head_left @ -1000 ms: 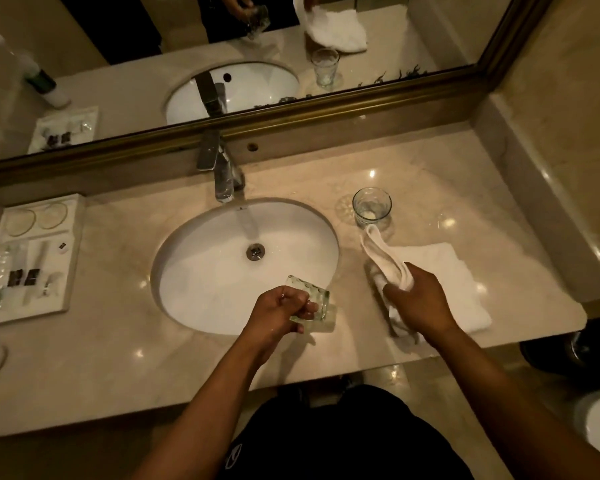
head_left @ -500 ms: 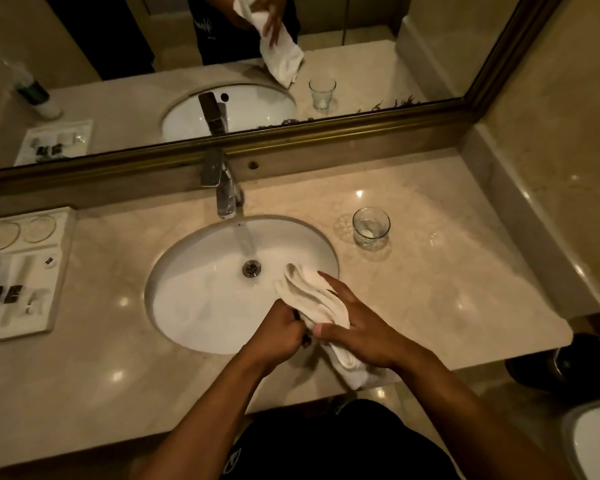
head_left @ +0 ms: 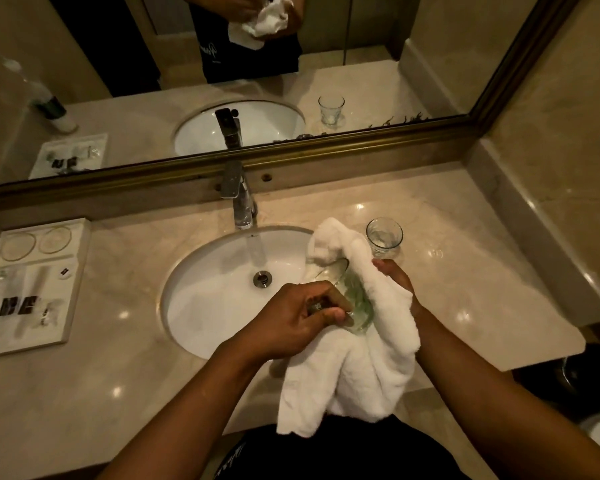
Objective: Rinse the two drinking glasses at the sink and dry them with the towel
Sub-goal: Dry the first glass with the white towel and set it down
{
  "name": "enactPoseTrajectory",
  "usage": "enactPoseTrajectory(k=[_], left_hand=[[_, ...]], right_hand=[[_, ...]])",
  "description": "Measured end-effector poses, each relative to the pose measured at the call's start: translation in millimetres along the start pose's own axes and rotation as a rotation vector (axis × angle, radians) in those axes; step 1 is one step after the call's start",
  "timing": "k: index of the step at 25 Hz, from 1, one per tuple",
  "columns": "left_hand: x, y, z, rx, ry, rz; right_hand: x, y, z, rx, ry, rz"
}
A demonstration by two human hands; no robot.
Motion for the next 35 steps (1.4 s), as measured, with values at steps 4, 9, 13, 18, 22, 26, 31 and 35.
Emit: enactPoseTrajectory(k=[4,9,13,18,22,26,31,35], left_hand=[[-15,1,-6,0.028,-0.042,-0.227],[-19,3,-5,0.001,0.118,-0.262],[-15,5,-3,0.074,0.231,-0.182],[1,2,-16,-0.037,-0.136,0.002],[-5,2,-15,-0.017,-0.249,-0.038],[-8,1,-10,0.027,-0.198,-0.200],[-11,1,-12,0.018,0.045,-0.231],[-7,1,-16,0.040,0.030,-0.119]], right_hand=[[6,-2,20,-0.455,-0.227,0.372],[-9,11,41,-0.543,0.341,-0.016],[-20,2,38,-0.552,0.089,0.142],[-17,-19,28,-0.598,-0.376,0.313],[-2,-17,31,-0.502,-0.383,0.323],[10,-4,33,-0.445,-0.063,0.202],[-13,3,44,-0.526,0.382,-0.165],[-19,-3,36,-0.512,-0.010,0.108]])
Point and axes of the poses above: each hand's wrist, its own y-axis away from the middle knuckle, its own z-axis out of the palm, x = y × z, the point moved 3 cm from there along -y, towards the middle knuckle, and after that the axes turned 1 degree about z, right-handed, at the moved point
